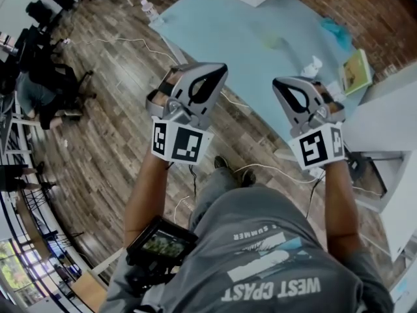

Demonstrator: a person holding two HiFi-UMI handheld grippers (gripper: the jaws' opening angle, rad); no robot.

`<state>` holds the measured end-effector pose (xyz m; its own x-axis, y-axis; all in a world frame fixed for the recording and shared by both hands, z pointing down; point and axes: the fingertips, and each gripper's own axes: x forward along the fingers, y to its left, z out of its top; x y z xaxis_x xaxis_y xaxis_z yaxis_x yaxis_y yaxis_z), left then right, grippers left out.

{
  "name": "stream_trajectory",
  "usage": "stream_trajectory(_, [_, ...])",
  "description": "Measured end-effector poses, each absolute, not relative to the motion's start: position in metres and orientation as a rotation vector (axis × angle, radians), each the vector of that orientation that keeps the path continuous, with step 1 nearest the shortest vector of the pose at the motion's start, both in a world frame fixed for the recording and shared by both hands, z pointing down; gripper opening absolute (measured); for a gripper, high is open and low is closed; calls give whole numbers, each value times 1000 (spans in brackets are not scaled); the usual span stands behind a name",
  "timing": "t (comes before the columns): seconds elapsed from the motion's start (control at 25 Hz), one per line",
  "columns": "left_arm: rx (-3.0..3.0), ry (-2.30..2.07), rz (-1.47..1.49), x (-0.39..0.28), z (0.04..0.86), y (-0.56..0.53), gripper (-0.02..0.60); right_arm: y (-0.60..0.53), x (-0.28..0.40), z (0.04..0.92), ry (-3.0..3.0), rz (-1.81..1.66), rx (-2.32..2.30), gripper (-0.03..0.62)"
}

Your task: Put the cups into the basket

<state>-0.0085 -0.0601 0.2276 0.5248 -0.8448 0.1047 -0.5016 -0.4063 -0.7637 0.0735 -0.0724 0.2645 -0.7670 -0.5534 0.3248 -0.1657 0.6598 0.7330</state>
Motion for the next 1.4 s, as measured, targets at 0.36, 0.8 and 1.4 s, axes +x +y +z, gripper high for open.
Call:
stream_trajectory(0.36, [-2113,1040,-598,-64,225,-108,1,-127,31,269,-2282,-917,629,15])
stream_trajectory(0.8, [-2149,1009,-557,-96,231,-154,2,-180,11,280,-2234,-852,692,15])
stream_trajectory(1.4, [-2152,1045,-589,-84,238,-266,2,-299,32,321,-2235,-751,665,15])
